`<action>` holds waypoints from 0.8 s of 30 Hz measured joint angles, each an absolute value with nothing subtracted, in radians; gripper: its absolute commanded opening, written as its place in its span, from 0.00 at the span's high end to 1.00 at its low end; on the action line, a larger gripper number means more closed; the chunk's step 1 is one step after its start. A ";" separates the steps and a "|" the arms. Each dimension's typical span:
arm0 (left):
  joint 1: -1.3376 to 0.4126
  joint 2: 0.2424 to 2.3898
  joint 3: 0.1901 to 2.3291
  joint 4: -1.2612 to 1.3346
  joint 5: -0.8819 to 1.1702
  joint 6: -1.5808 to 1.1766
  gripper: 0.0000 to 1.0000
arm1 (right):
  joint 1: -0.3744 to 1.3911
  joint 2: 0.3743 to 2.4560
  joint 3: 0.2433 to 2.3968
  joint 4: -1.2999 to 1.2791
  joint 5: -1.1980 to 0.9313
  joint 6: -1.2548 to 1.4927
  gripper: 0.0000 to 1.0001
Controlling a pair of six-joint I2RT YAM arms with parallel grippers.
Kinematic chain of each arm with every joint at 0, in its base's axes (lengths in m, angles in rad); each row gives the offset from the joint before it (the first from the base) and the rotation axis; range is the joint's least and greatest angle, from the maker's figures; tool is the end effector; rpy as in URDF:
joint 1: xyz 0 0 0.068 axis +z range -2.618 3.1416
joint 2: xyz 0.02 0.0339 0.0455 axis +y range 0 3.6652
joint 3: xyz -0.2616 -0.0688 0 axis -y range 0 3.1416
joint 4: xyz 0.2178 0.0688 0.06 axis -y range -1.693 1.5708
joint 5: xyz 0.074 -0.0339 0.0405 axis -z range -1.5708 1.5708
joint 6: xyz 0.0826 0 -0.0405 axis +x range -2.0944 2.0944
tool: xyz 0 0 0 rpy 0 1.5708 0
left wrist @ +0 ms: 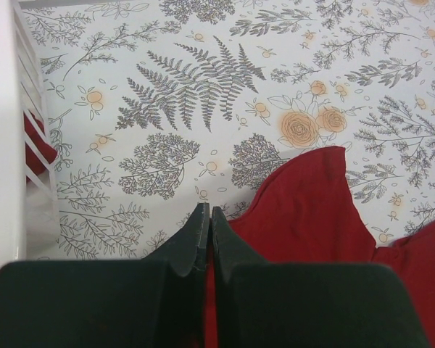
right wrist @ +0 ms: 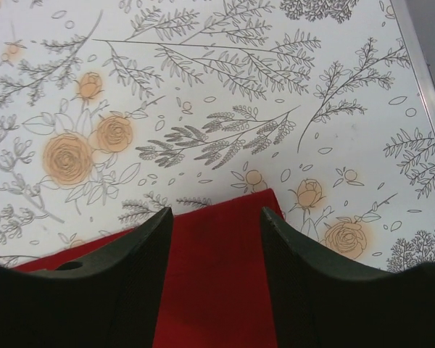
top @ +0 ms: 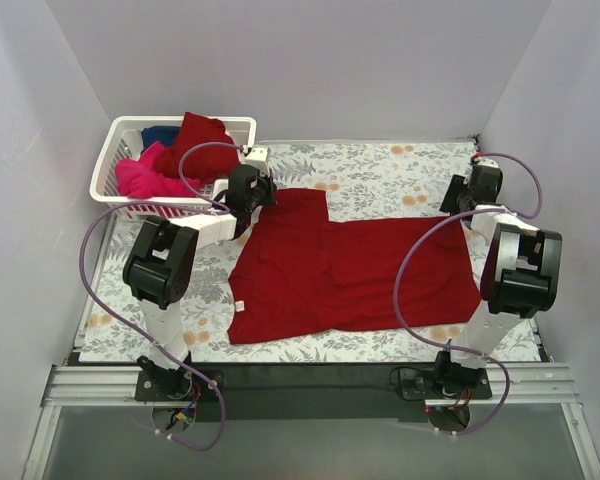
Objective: Fold and stack the t-shirts
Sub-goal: Fold the tshirt
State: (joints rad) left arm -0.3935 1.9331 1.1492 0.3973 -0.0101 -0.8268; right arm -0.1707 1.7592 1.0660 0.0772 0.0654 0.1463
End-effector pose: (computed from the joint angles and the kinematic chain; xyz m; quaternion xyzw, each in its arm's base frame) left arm 0.4200 -0.1734 0.1878 -0.1811 0.8098 -0.3163 0.4598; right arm 0.3958 -0.0737 0.1871 0.1549 0.8742 -0.0346 0.4588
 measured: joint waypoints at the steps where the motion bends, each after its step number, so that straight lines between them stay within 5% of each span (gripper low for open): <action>1: -0.393 1.932 1.149 0.397 -0.010 -0.827 1.00 | -0.174 1.776 1.074 0.076 0.069 0.147 0.54; 18: -0.393 1.922 1.137 0.398 -0.010 -0.827 1.00 | -0.196 1.934 1.169 0.015 0.106 0.154 0.58; 21: -0.393 1.920 1.130 0.397 -0.010 -0.827 1.00 | -0.197 1.940 1.182 0.013 0.109 0.154 0.64; 24: -0.393 1.913 1.121 0.397 -0.010 -0.827 1.00 | -0.199 1.941 1.184 0.006 0.111 0.154 0.82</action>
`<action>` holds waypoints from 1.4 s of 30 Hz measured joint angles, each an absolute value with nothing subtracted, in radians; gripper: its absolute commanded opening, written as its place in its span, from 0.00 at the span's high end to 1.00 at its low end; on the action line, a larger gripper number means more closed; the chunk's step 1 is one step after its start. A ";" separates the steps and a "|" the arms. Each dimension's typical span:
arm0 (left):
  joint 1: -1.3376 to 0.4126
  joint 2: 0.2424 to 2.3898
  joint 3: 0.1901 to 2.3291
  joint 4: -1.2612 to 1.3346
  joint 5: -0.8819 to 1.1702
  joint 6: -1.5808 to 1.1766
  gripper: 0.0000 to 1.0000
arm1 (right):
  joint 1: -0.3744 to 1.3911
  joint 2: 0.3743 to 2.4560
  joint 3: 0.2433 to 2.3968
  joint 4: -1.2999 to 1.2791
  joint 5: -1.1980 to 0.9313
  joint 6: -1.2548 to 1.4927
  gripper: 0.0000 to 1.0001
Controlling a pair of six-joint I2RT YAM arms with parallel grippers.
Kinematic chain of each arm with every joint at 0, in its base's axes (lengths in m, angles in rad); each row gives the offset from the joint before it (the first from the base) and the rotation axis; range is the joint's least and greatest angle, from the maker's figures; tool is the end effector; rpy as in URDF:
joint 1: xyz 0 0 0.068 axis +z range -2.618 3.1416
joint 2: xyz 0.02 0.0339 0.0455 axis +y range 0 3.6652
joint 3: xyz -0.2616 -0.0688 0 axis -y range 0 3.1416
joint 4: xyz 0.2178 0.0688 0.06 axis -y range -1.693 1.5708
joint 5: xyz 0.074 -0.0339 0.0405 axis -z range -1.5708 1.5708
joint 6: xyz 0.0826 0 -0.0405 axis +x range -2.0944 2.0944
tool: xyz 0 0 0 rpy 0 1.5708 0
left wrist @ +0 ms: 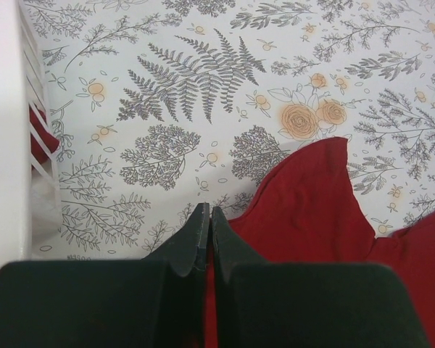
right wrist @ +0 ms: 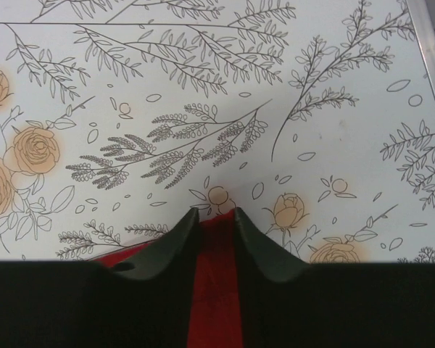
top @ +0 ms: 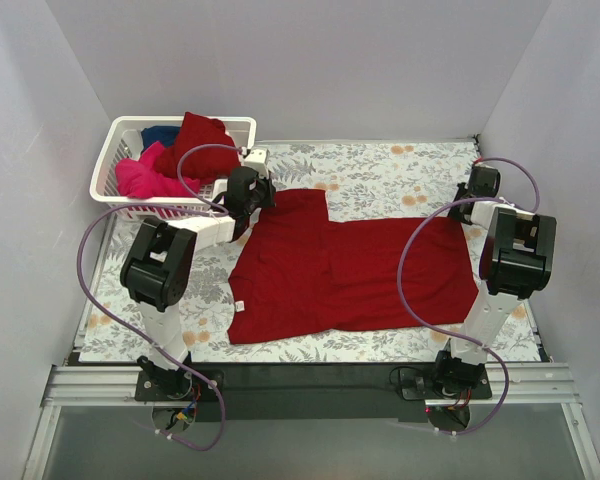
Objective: Fold and stack the t-shirts
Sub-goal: Fold the tshirt
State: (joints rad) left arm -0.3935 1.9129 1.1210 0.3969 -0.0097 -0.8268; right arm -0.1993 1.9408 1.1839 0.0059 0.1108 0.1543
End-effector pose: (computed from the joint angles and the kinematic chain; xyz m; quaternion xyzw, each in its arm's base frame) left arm 0.4141 -0.1710 0.1868 -0.1815 0.8121 -0.3145 0.4568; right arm 0.4180 -0.0937 0.1449 0.1828 0.8976 -0.0597 0.3967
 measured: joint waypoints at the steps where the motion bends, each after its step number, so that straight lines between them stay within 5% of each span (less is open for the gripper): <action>1: -0.393 1.911 1.121 0.397 -0.010 -0.826 1.00 | -0.201 1.941 1.184 0.002 0.112 0.156 0.91; 3: -0.393 1.903 1.119 0.397 -0.010 -0.827 1.00 | -0.204 1.941 1.184 -0.002 0.115 0.156 0.99; 16: -0.393 1.783 1.021 0.410 -0.010 -0.843 1.00 | -0.208 1.901 1.151 -0.006 0.098 0.160 0.99; 42: -0.450 1.284 0.590 0.414 0.006 -0.949 1.00 | -0.208 1.326 0.776 -0.010 0.076 0.154 0.99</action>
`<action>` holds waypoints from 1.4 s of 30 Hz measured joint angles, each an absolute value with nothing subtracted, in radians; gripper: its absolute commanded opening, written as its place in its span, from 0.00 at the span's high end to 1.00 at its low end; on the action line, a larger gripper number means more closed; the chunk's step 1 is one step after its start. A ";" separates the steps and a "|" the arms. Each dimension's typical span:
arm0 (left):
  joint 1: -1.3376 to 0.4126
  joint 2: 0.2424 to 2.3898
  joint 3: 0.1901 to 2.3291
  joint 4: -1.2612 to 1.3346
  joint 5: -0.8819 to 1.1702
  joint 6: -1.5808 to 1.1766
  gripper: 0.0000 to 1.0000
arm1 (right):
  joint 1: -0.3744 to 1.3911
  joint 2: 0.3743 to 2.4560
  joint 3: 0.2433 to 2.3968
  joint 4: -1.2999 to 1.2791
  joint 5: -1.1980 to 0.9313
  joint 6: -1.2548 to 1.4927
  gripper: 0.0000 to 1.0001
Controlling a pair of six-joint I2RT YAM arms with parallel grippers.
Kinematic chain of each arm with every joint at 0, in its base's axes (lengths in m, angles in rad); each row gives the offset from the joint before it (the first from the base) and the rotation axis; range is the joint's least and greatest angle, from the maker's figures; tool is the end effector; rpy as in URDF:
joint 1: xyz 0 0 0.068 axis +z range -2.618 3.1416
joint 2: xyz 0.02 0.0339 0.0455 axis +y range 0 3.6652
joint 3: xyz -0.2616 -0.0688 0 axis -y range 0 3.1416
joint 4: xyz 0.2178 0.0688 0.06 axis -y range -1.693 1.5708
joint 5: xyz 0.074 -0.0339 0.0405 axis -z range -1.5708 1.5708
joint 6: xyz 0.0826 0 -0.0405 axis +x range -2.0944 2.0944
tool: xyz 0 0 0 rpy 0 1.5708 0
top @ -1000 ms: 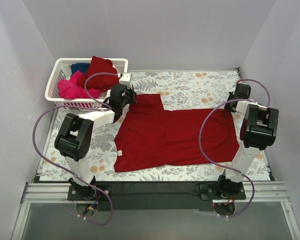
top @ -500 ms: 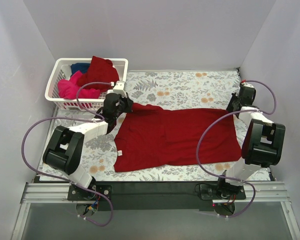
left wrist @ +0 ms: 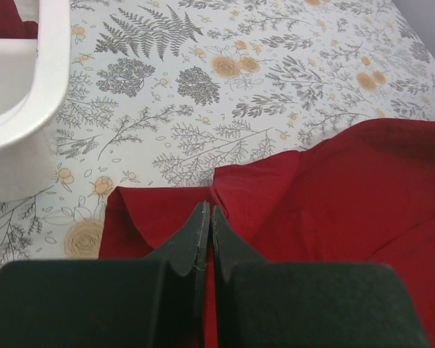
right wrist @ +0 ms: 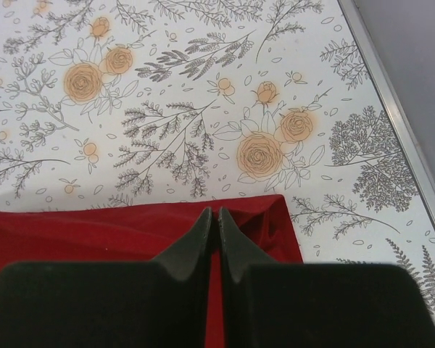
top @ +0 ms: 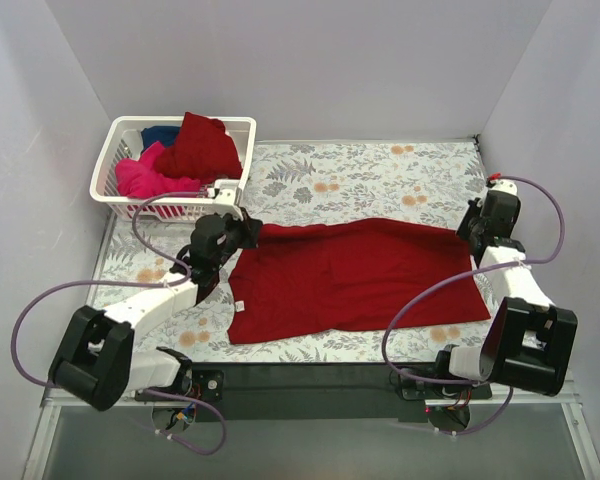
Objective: Fold and stack the t-shirts
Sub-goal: Fold the tshirt
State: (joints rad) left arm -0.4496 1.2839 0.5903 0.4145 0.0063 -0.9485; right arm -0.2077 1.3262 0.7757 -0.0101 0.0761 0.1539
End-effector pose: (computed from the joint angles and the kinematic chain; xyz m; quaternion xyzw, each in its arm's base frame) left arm 0.2721 -0.1319 0.2282 -0.1953 0.7743 -0.3892 0.4591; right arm 0.2982 -0.0693 0.2214 0.1754 0.8569 -0.0463 0.4825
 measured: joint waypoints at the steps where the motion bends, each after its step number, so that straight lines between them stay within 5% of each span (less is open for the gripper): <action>1: -0.458 1.257 0.572 0.410 -0.001 -0.952 1.00 | -0.208 1.303 0.765 -0.010 0.076 0.154 0.99; 22: -0.665 0.685 0.302 0.207 -0.204 -1.078 1.00 | -0.208 0.719 0.499 -0.118 0.163 0.142 0.99; 42: -0.678 0.379 0.236 -0.020 -0.212 -1.195 1.00 | -0.208 0.538 0.407 -0.188 0.388 0.175 0.99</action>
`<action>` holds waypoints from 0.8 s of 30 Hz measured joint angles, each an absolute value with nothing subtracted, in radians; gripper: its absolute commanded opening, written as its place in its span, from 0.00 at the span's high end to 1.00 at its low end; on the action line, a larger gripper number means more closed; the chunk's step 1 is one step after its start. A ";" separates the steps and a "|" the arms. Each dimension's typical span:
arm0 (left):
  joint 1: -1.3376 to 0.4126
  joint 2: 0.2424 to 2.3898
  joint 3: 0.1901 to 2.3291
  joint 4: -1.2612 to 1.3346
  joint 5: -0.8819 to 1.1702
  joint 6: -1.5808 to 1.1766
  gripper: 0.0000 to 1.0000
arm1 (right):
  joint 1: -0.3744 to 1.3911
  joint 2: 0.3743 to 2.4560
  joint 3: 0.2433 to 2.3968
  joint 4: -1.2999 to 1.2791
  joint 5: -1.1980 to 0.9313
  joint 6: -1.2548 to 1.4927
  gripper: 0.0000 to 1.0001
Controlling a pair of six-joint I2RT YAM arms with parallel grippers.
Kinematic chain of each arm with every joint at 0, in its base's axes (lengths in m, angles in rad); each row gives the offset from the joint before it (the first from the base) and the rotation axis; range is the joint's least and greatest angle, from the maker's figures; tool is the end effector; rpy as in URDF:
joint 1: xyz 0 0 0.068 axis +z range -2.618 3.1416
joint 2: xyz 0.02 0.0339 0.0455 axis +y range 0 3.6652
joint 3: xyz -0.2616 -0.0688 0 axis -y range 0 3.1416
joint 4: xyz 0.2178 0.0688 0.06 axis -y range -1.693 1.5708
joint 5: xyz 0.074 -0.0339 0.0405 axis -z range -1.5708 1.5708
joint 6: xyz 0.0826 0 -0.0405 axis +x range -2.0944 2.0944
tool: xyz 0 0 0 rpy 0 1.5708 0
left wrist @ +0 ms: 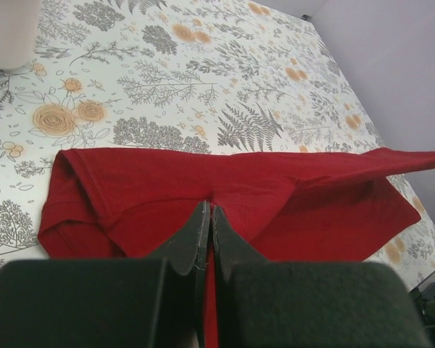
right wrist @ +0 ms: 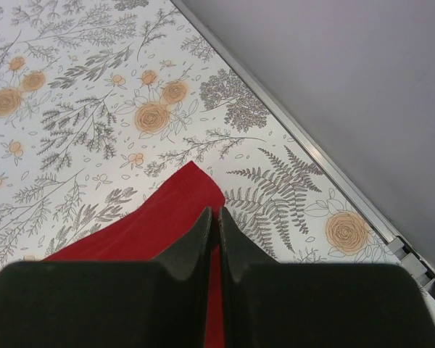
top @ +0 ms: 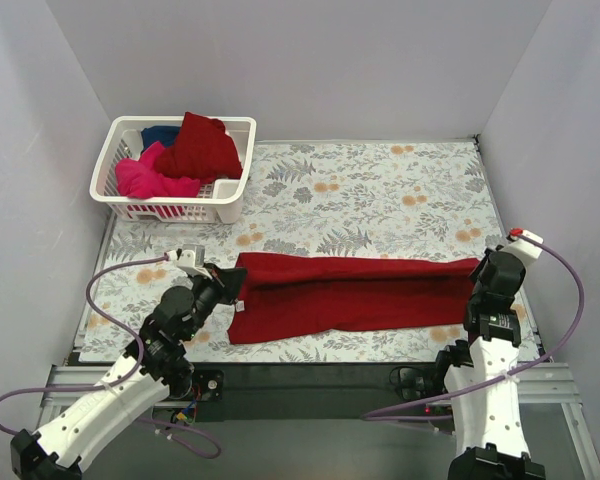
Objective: Fold and stack the t-shirts
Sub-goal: Fold the tshirt
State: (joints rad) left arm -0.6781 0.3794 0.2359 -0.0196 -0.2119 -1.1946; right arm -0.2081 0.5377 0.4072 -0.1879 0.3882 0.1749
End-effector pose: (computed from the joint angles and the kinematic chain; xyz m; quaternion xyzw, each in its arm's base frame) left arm 0.1307 -0.0830 0.2135 -0.2598 0.7155 -0.4705 0.4464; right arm 0.1520 -0.0641 0.2315 0.2623 0.7590 -0.1658 0.5724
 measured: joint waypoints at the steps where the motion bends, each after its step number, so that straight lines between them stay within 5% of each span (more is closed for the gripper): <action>1: -0.678 0.369 0.234 -0.030 -0.206 -1.198 1.00 | -0.208 0.530 0.405 -0.188 0.395 0.179 0.99; 7: -0.678 0.311 0.223 -0.061 -0.174 -1.220 0.94 | -0.208 0.471 0.374 -0.188 0.439 0.203 0.94; 8: -0.678 0.309 0.221 -0.063 -0.167 -1.221 0.79 | -0.208 0.463 0.367 -0.187 0.445 0.208 0.88; 12: -0.678 0.298 0.218 -0.075 -0.139 -1.230 0.57 | -0.208 0.460 0.358 -0.189 0.455 0.216 0.49; 13: -0.678 0.292 0.217 -0.077 -0.134 -1.229 0.53 | -0.208 0.461 0.358 -0.188 0.455 0.220 0.46; 15: -0.678 0.273 0.216 -0.079 -0.129 -1.233 0.43 | -0.208 0.460 0.358 -0.189 0.453 0.216 0.42; 20: -0.679 0.267 0.216 -0.065 -0.139 -1.236 0.41 | -0.208 0.429 0.358 -0.187 0.392 0.218 0.41; 24: -0.680 0.495 0.220 0.045 -0.162 -1.242 0.41 | -0.208 0.438 0.358 -0.136 0.233 0.214 0.44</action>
